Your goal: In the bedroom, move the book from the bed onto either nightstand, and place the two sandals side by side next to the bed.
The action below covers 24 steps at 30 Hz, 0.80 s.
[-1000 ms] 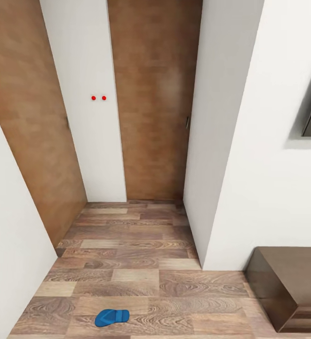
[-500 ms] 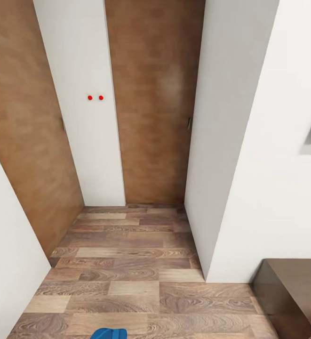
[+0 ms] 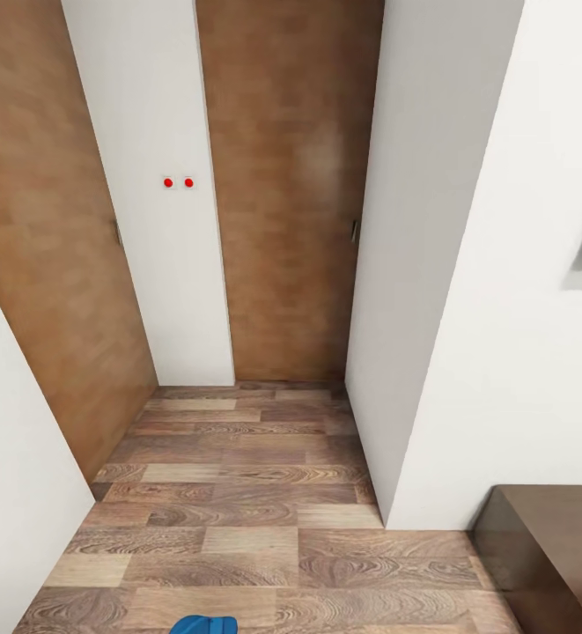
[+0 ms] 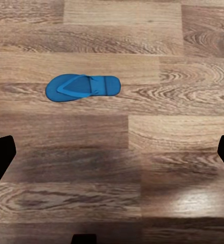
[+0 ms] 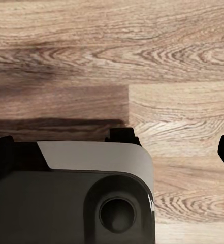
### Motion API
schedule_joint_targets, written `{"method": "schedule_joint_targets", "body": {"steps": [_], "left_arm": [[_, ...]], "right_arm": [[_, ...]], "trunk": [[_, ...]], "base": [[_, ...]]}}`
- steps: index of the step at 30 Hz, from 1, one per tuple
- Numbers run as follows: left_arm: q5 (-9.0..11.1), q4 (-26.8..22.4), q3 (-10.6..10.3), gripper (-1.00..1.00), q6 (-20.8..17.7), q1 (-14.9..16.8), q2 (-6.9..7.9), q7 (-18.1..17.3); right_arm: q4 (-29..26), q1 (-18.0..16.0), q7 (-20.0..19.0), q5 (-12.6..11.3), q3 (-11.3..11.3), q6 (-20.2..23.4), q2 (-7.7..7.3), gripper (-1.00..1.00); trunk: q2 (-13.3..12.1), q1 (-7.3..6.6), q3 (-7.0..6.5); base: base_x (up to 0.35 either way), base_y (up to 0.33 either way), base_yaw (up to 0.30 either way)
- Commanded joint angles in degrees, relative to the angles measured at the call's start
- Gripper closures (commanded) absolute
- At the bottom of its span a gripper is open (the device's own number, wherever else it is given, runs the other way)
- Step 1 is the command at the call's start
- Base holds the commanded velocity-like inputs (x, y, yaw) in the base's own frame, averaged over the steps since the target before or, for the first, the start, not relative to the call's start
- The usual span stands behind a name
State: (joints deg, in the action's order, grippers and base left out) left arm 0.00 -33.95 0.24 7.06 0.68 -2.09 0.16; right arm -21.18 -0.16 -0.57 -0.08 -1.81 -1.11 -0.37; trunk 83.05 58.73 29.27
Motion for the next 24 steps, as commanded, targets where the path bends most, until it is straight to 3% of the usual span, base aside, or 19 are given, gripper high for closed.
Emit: {"method": "schedule_joint_targets", "body": {"steps": [1,15,24], "left_arm": [[0.00,0.03,0.02,-1.00,0.16,0.03,0.00,0.02],[0.02,0.03,0.02,-1.00,0.14,0.03,-0.01,0.02],[0.00,0.03,0.02,-1.00,0.16,0.03,-0.01,0.02]], "right_arm": [[0.00,-0.02,-0.06,-0.01,-0.19,-0.10,0.02,-1.00],[0.00,-0.01,-0.05,-0.01,-0.18,-0.12,0.02,-1.00],[0.00,0.00,-0.06,-0.01,-0.16,-0.12,0.02,-1.00]], "trunk": [[0.03,0.00,0.05],[0.03,0.00,0.05],[0.03,0.00,0.05]], "base": [[0.032,0.000,0.000],[0.248,0.000,0.000],[0.044,0.000,0.000]]}}
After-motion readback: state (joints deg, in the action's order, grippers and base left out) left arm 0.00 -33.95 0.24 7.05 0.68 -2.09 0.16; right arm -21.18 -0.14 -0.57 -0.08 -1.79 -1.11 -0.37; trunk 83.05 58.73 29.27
